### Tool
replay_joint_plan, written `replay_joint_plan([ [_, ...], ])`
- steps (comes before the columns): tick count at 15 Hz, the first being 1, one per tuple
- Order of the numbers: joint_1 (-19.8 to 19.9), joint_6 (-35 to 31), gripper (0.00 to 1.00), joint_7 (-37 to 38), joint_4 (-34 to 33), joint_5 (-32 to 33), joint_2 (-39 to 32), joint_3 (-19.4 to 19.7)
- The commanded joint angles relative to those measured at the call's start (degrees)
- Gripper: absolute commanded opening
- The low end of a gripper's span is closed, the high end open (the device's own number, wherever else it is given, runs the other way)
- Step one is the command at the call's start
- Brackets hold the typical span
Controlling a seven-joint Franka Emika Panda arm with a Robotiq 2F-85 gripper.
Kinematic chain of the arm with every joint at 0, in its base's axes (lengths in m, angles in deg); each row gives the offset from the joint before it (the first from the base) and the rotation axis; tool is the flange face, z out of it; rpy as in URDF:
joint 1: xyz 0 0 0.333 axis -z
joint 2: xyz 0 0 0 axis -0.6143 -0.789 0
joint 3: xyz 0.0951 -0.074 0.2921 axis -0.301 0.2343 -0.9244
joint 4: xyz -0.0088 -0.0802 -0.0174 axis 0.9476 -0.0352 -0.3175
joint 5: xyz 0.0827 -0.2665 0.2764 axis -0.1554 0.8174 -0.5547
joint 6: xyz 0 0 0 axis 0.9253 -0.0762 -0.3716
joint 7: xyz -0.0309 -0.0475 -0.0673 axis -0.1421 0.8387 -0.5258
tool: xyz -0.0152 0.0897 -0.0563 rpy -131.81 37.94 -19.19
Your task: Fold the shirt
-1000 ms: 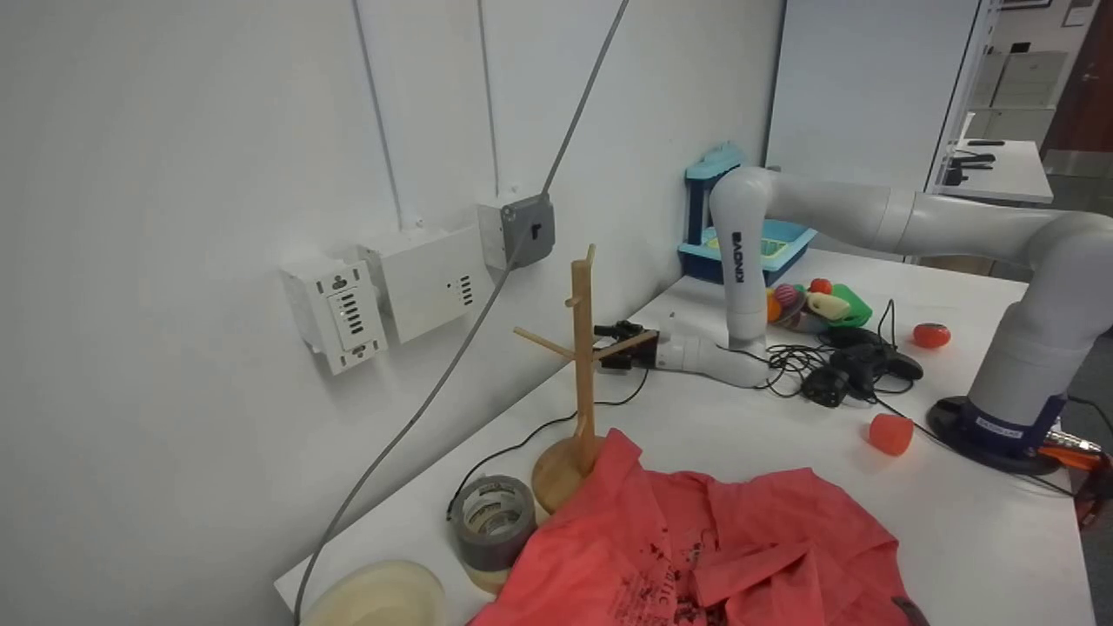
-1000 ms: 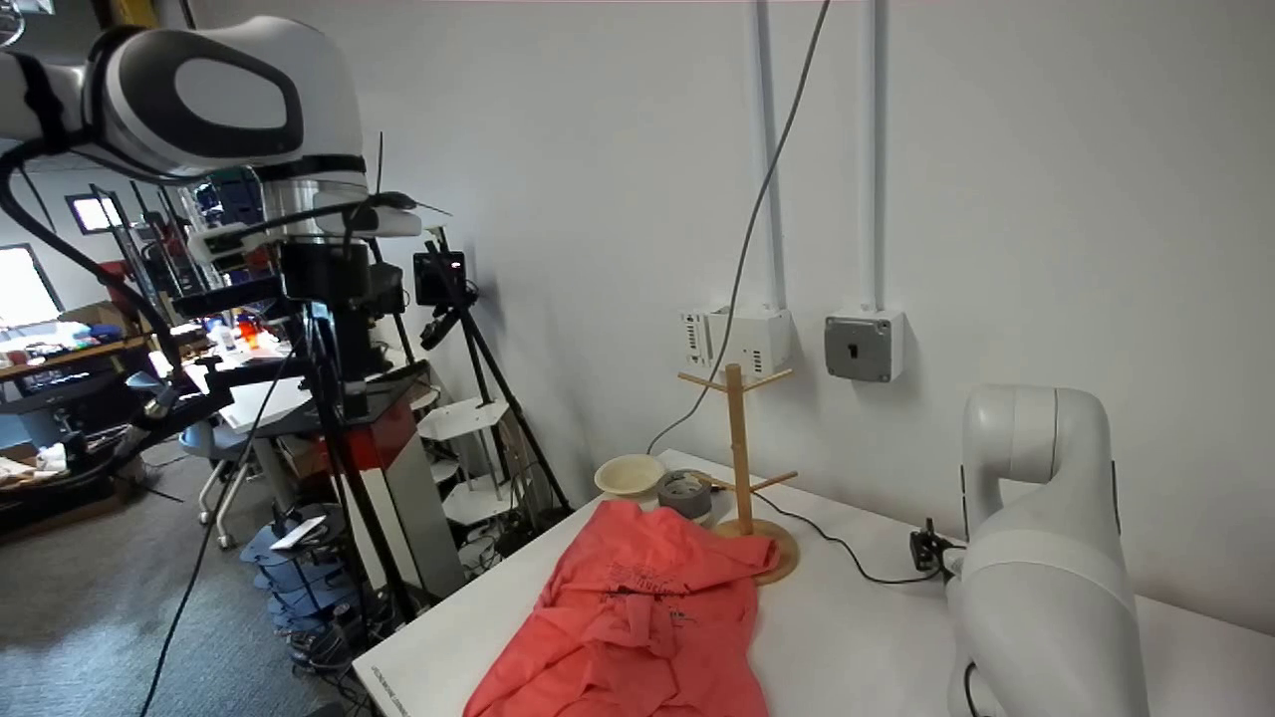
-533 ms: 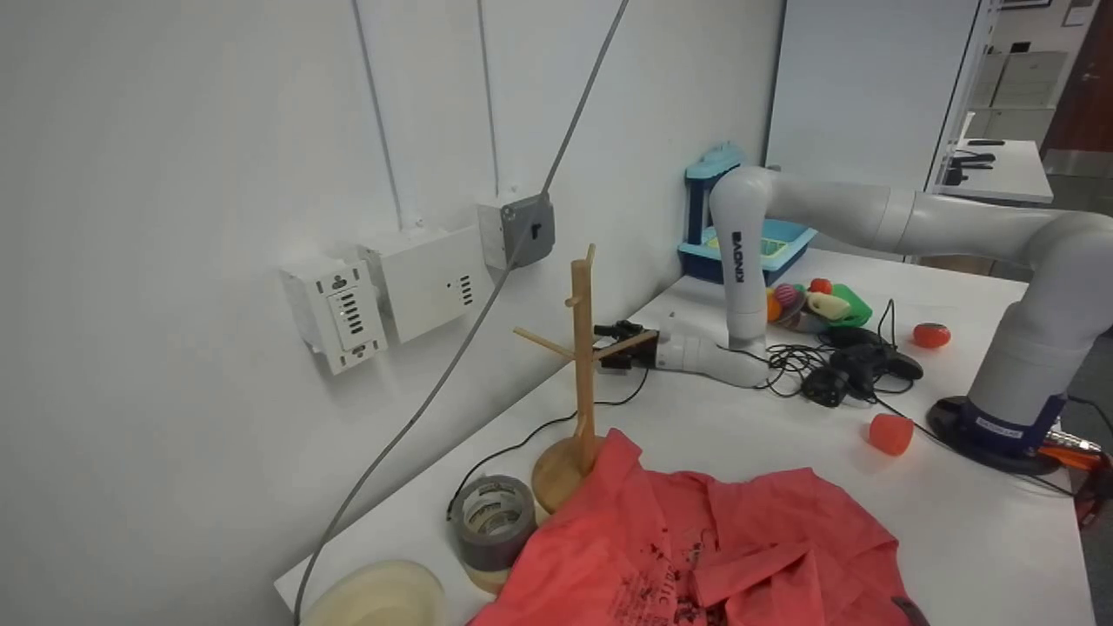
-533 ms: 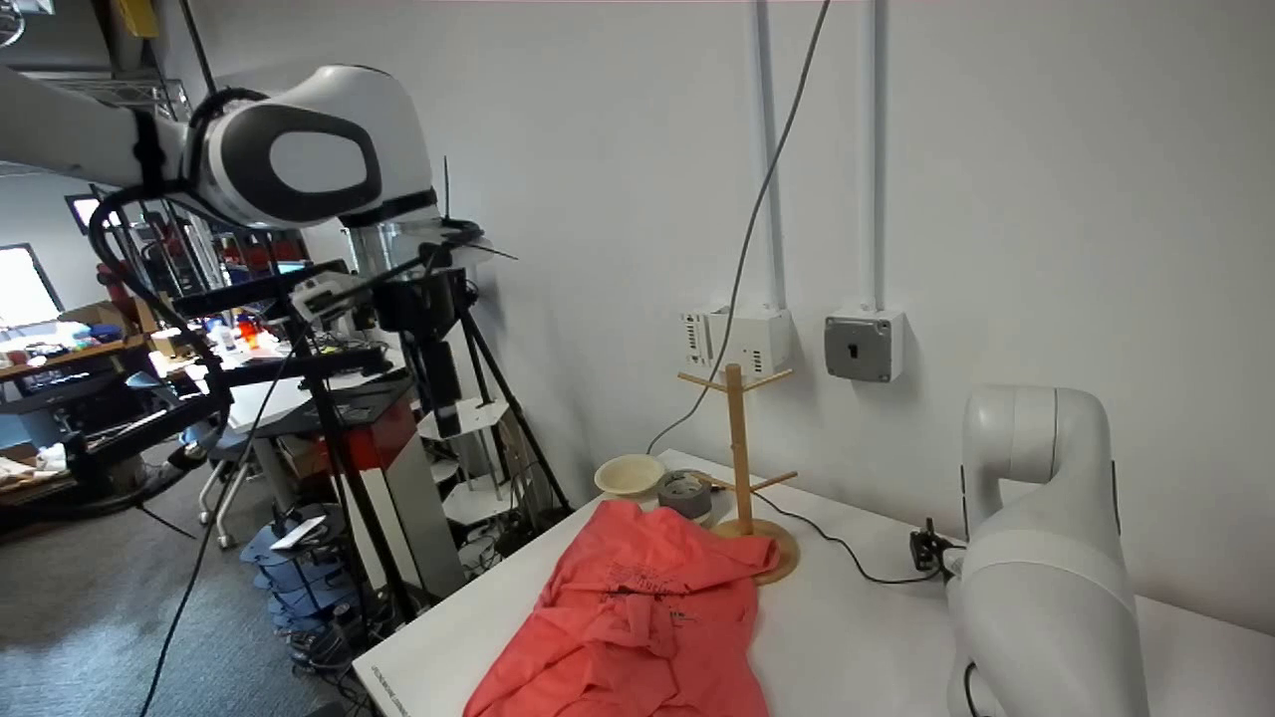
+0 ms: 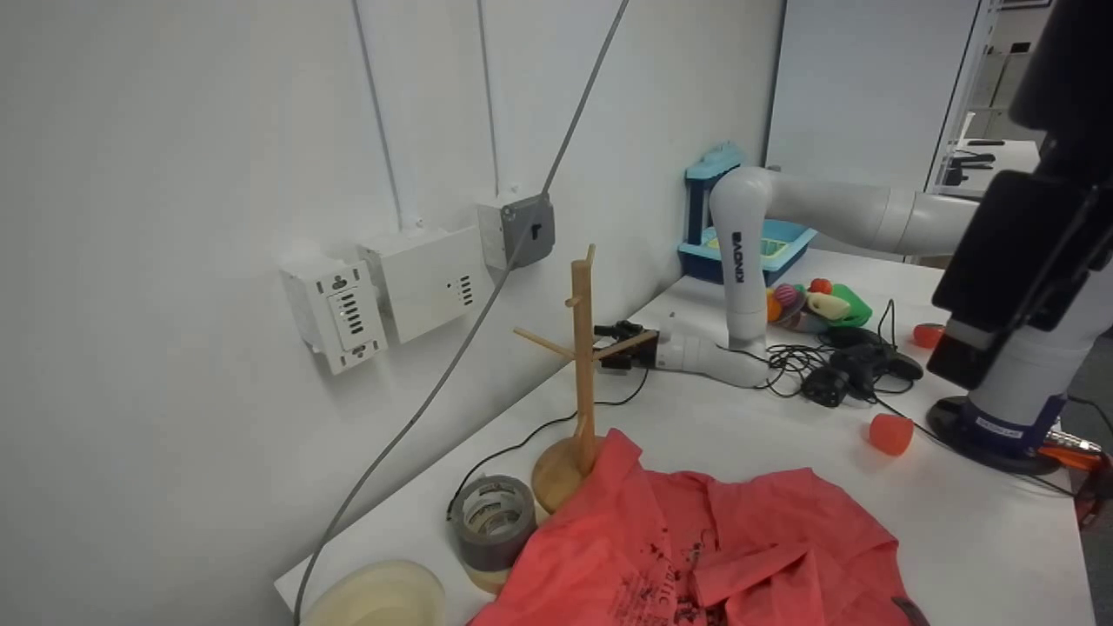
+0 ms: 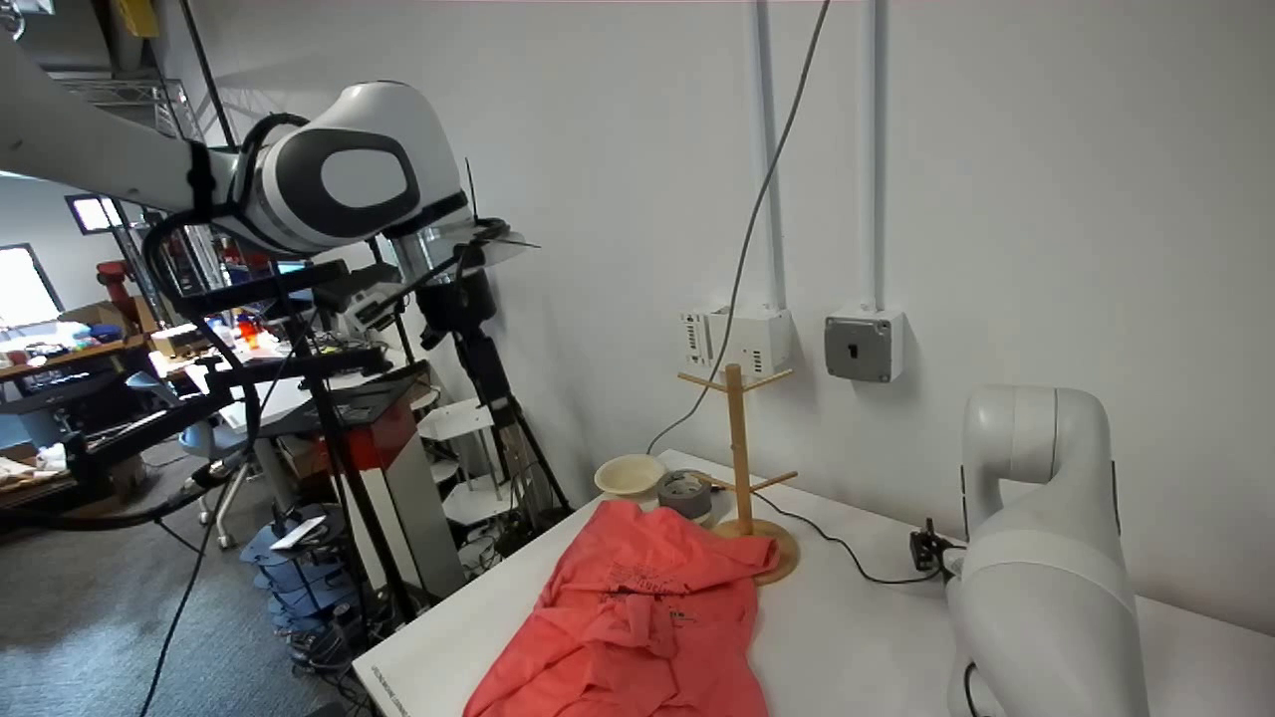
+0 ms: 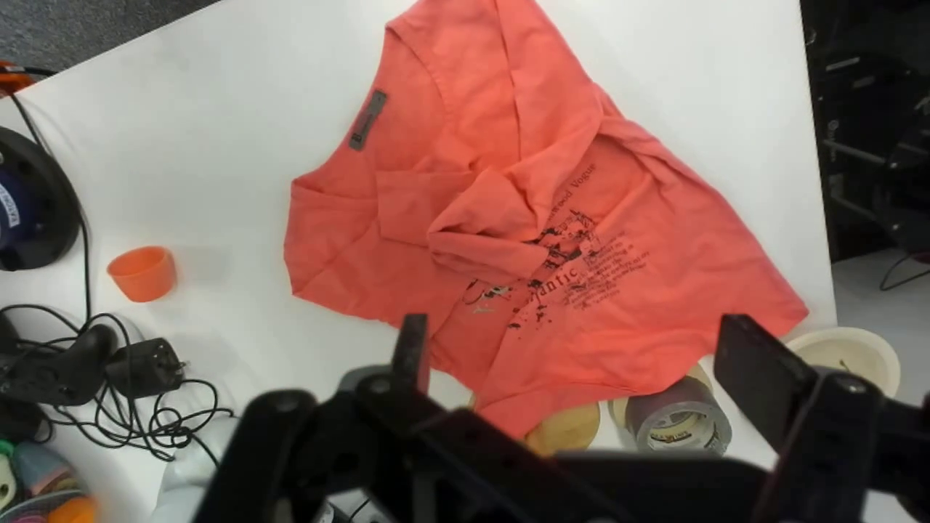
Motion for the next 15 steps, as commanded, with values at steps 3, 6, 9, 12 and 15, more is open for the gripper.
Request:
replay_joint_plan([
  [3, -0.47, 0.14, 1.0, 0.12, -0.15, 0.15, -0.04, 0.44],
  [6, 0.05, -2.69, 1.0, 1.41, 0.12, -0.45, -2.53, 0.82],
  [9, 0.53, -7.41, 1.0, 3.4, -0.42, -0.16, -6.59, 1.52],
  [12, 0.82, -14.65, 1.0, 5.31, -1.08, 0.1, -12.19, 3.01],
  [15, 0.67, -21.54, 1.0, 6.96, -2.2, 0.32, -18.0, 5.01],
])
